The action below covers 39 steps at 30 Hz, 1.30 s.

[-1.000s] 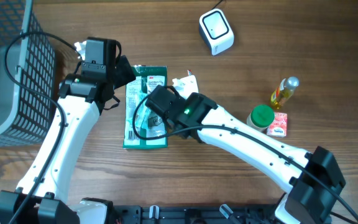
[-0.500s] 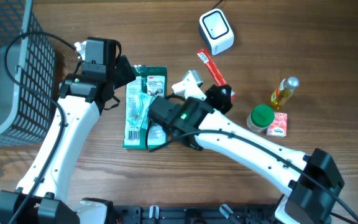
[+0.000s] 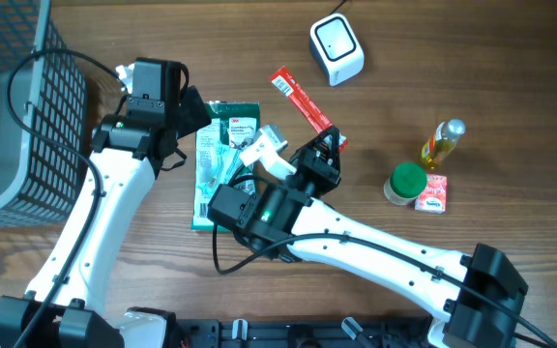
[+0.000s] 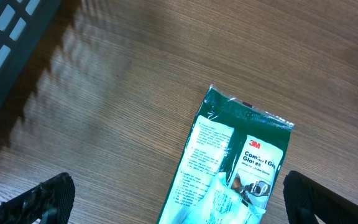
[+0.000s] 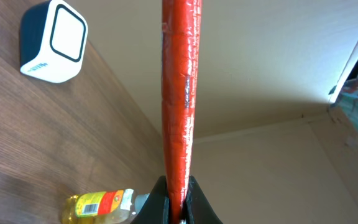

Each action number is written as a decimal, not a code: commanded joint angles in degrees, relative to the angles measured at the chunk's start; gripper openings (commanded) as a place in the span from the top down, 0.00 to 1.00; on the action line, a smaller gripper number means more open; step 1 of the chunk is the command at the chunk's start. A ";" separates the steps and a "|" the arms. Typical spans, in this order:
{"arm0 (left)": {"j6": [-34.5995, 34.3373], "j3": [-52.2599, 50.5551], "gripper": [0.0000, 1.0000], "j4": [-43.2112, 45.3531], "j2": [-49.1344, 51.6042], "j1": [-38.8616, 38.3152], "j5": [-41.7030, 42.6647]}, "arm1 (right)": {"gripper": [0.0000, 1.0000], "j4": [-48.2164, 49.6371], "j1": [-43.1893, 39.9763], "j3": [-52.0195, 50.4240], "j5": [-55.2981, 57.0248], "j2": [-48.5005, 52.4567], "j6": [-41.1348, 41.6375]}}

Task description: Scan the item barcode

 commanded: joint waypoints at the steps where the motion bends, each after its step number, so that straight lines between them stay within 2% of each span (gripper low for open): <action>1: 0.87 -0.15 0.00 0.15 0.22 0.26 0.11 | 0.96 -0.22 1.07 0.66 2.38 -1.09 1.29; 15: 0.87 -0.15 0.00 0.15 0.22 0.26 0.11 | 0.96 -0.24 11.30 0.66 2.40 -1.20 -0.17; 30: 0.87 -0.15 0.00 0.15 0.22 0.26 0.09 | 0.96 0.13 12.13 0.66 2.38 -1.25 -6.23; 39: 0.87 -0.15 0.00 0.15 0.22 0.26 0.11 | 0.95 0.83 13.35 0.66 2.38 -1.25 -6.14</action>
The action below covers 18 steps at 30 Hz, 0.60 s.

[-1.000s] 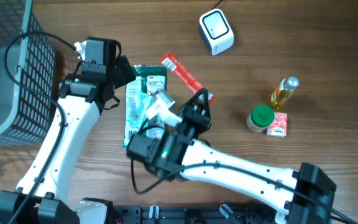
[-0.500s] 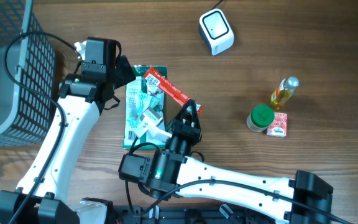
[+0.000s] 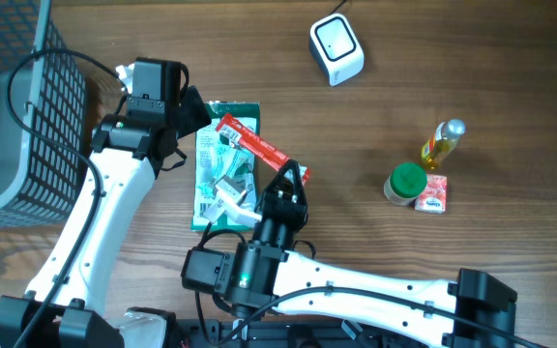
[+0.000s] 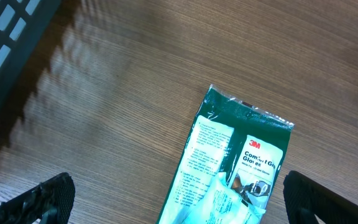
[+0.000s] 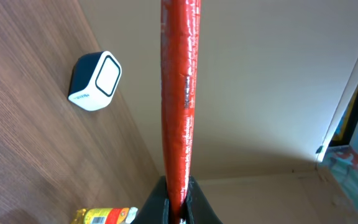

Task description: Scan the item barcode

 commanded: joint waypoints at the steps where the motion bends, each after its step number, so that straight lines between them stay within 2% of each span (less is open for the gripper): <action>1: 0.87 -0.15 0.00 0.15 0.22 0.26 0.11 | 0.96 0.68 0.22 0.63 1.92 -1.25 -0.39; 18: 0.90 -0.15 0.00 0.15 0.22 0.26 0.11 | 0.96 0.74 2.43 0.66 1.81 -1.25 -0.44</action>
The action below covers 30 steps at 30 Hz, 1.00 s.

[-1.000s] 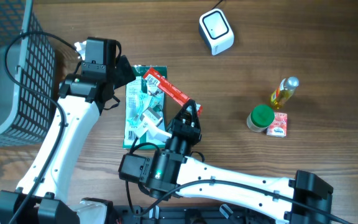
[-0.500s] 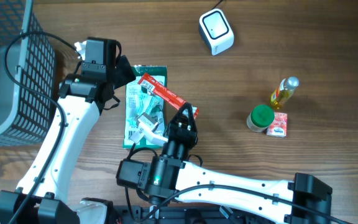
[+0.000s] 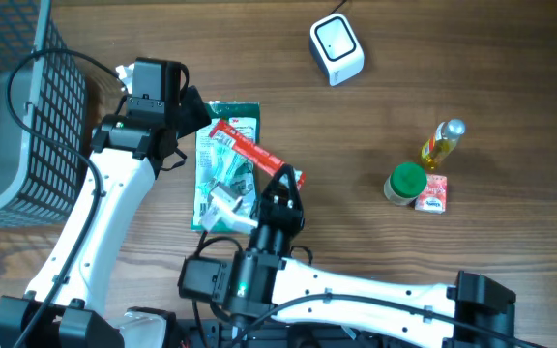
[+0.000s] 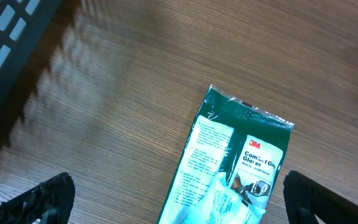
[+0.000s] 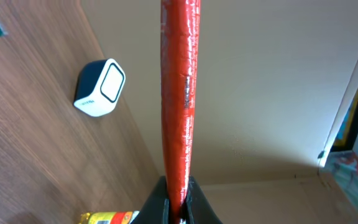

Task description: Scan the item barcode

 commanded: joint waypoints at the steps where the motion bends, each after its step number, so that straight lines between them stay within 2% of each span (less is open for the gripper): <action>1: 0.90 -0.15 0.00 0.15 0.22 0.26 0.09 | 0.96 0.13 0.48 0.66 1.84 -1.25 -0.24; 8: 0.90 -0.15 0.00 0.15 0.22 0.26 0.11 | 0.96 0.15 0.48 0.66 -1.25 -1.25 -0.35; 30: 0.90 -0.15 0.00 0.15 0.22 0.26 0.11 | 0.96 0.13 0.46 0.66 -1.14 -1.25 -0.24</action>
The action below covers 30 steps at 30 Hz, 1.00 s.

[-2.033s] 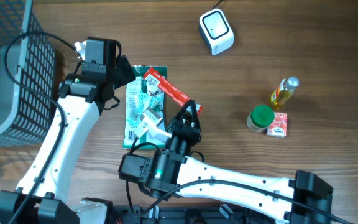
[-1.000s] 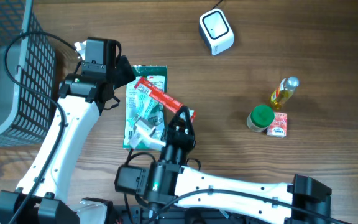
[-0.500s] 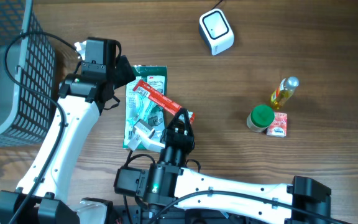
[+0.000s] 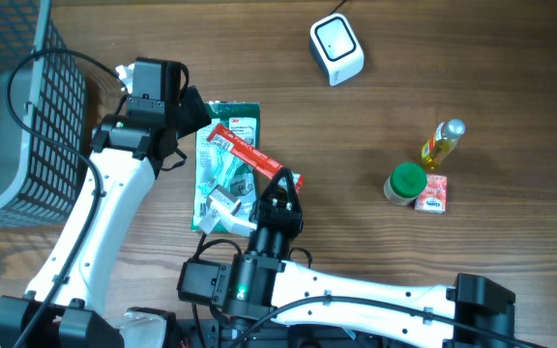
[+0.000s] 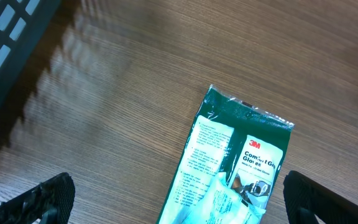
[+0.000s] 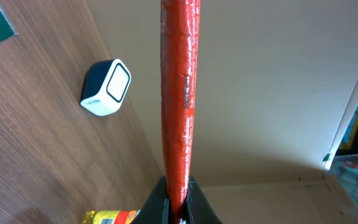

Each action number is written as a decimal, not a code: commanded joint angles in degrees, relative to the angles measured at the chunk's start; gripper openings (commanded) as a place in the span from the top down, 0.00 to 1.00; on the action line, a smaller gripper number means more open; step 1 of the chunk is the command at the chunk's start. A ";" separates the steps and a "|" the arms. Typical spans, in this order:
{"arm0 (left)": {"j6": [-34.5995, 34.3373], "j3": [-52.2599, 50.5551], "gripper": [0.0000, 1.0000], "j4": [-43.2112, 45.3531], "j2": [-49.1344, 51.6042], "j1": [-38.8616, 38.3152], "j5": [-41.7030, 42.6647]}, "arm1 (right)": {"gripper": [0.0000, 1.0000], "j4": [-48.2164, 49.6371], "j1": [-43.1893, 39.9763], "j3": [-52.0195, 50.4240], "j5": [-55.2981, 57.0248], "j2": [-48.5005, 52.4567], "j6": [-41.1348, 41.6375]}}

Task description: Scan the item barcode

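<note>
My right gripper (image 4: 281,183) is shut on a long red stick-shaped packet (image 4: 243,150), held in the air over the green glove pack (image 4: 222,164). In the right wrist view the red packet (image 6: 178,93) stands straight up from the jaws, seen edge-on. The white barcode scanner (image 4: 336,49) sits at the far side of the table, and shows as the scanner (image 6: 107,88) left of the packet. My left gripper (image 5: 179,193) is open over the wood just beyond the glove pack (image 5: 232,171), fingers (image 5: 42,199) wide apart, holding nothing.
A dark mesh basket (image 4: 22,106) stands at the far left. To the right are a small oil bottle (image 4: 440,143), a green-lidded jar (image 4: 404,184) and a small red-and-white carton (image 4: 434,194). Bare wood lies between the packet and the scanner.
The right gripper and red packet have shifted very slightly left over the glove pack. The scanner sits a little further right in the right wrist view. The left arm is unchanged.
At first the right gripper held the red packet right of the glove pack, its end pointing toward the scanner. Later it held the packet further left, over the pack, and it has stayed about there since. The left gripper stayed open and still throughout.
</note>
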 commanded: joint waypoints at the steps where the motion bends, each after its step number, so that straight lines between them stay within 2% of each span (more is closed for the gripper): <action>1: 0.87 -0.15 0.00 0.15 0.22 0.26 0.11 | 0.96 0.13 0.17 0.66 0.02 -1.25 -0.07; 9: 0.87 -0.15 0.00 0.15 0.22 0.26 0.11 | 0.95 1.07 -0.04 0.63 -0.46 -1.25 -0.04; 17: 0.90 -0.15 0.00 0.15 0.22 0.26 0.11 | 0.96 3.26 -1.95 0.63 -6.56 -1.25 0.17; 20: 0.90 -0.15 0.00 0.15 0.22 0.26 0.11 | 0.96 5.90 -5.51 0.63 -13.16 -1.25 0.15; 30: 0.87 -0.15 0.00 0.15 0.22 0.26 0.11 | 0.96 11.37 -21.11 0.63 -47.60 -1.22 0.15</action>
